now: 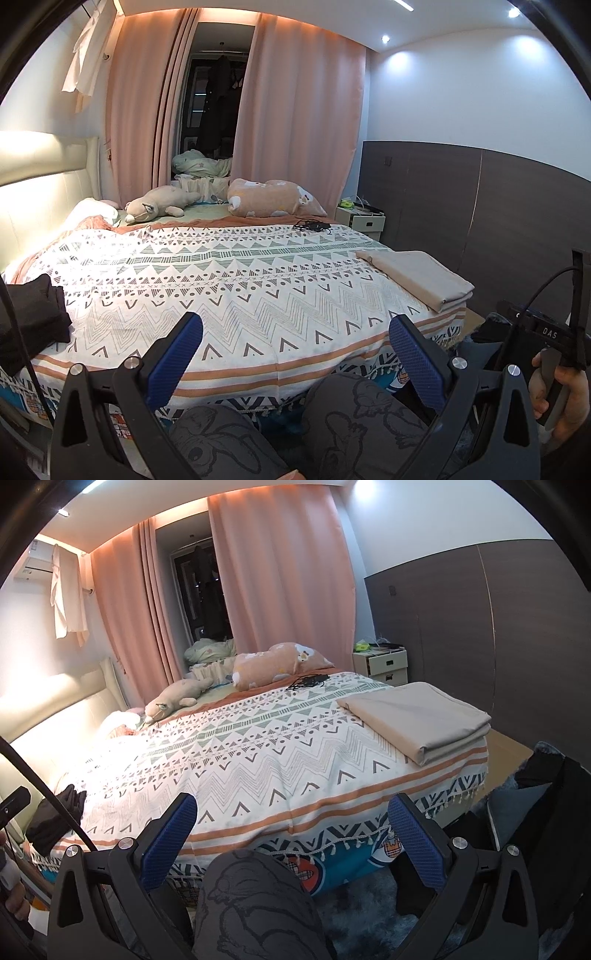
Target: Fold large clothes
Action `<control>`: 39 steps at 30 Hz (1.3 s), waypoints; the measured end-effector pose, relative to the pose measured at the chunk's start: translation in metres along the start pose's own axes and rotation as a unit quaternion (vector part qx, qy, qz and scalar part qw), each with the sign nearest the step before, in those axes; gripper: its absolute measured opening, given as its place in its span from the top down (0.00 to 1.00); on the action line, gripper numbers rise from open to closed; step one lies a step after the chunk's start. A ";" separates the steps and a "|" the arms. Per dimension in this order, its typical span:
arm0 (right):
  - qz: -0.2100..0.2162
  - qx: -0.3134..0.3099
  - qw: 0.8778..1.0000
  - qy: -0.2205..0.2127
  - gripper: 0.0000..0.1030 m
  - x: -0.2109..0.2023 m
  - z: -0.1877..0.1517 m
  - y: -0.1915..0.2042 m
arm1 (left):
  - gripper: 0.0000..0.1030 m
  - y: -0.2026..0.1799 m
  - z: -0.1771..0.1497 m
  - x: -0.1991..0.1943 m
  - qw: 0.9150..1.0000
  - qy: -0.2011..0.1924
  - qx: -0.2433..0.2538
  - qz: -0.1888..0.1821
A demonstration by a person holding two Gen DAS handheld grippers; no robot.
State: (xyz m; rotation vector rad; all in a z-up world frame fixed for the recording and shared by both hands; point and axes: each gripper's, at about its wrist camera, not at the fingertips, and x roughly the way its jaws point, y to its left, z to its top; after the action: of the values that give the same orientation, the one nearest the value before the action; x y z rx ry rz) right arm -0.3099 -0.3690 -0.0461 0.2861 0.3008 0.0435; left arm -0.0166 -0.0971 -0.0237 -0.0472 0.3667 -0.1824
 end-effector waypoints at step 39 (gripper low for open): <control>-0.002 -0.001 1.000 0.010 0.00 -0.004 -0.002 0.009 | 0.00 0.000 -0.005 -0.005 1.000 0.004 0.000 -0.003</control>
State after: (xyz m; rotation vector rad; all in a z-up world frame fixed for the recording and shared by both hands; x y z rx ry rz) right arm -0.3143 -0.3605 -0.0448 0.2829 0.3204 0.0422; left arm -0.0227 -0.0965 -0.0266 -0.0477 0.3744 -0.1886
